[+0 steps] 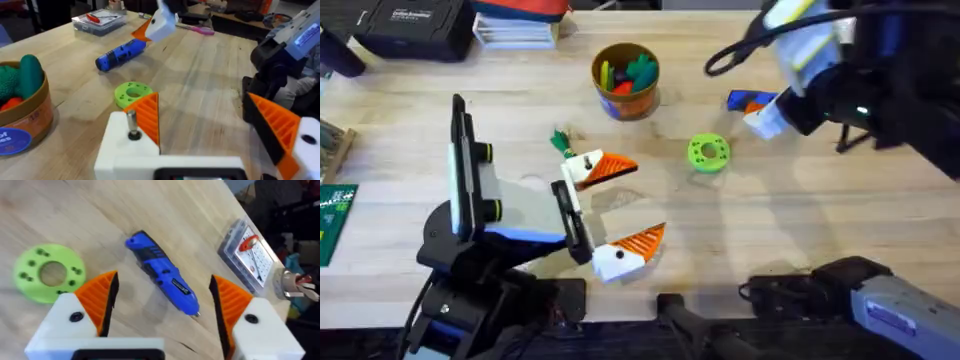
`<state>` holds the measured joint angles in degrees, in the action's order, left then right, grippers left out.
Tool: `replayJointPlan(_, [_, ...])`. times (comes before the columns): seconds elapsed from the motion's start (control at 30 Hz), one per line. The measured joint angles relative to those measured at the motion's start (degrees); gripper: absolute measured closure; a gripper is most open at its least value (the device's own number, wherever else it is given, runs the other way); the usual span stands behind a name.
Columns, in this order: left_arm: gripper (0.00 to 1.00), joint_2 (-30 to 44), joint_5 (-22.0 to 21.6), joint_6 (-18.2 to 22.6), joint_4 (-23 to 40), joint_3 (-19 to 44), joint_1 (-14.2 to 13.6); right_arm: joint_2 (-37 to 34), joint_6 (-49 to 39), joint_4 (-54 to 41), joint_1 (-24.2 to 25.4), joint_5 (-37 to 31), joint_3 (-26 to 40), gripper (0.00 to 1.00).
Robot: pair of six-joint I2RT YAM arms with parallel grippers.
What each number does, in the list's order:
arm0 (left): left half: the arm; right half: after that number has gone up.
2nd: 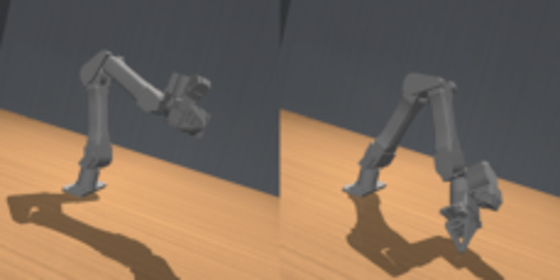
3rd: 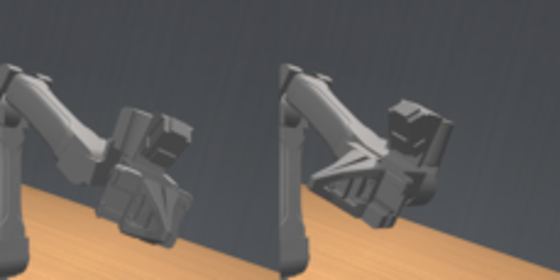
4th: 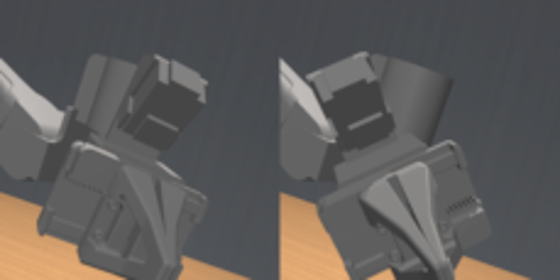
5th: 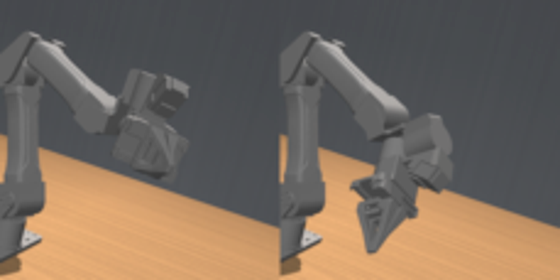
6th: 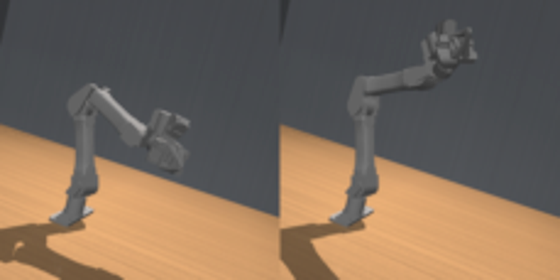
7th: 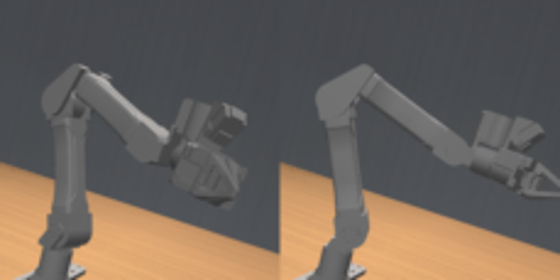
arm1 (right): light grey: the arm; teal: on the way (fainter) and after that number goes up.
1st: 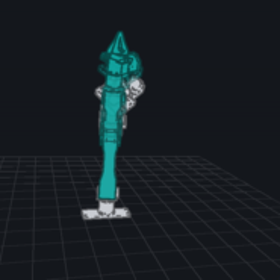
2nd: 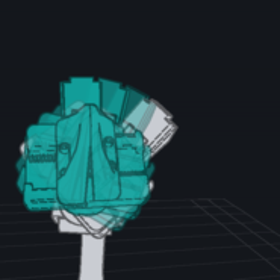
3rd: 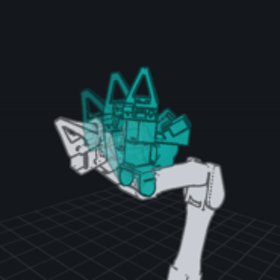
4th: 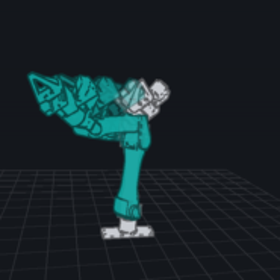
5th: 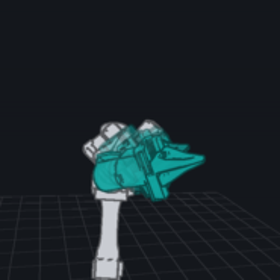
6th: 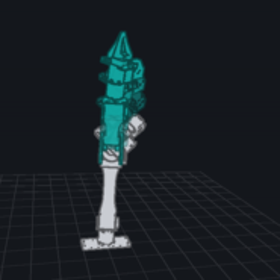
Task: Pick up the gripper from the table and insert it into the empty holder that is missing its gripper. Then pick up a screw, insert it into the mounting hole, and use the screwdriver to tighten it. Finally, clean up the table by picking up the vegetable and placing it into the bucket.
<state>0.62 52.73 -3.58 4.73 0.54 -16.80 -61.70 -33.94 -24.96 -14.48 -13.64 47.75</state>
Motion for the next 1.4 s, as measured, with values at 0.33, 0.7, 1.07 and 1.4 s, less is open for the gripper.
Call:
replayJointPlan(0.33, [0.015,0.1,-11.3,-6.4,2.2,3.4,0.0,11.1,5.8,-3.2,-0.5,11.3,0.0,0.008])
replayJointPlan(0.7, [0.014,21.9,-43.8,-9.4,35.4,34.3,0.0,11.1,7.2,-3.8,-0.5,15.2,0.0,0.009])
replayJointPlan(1.07, [0.015,52.9,-56.9,-18.1,40.7,42.8,2.9,11.1,7.4,-3.9,-0.5,16.1,0.0,0.008])
replayJointPlan(1.4, [0.015,69.8,-59.6,-32.4,36.3,42.9,3.0,11.1,7.4,-4.8,-0.5,16.1,0.0,0.008])
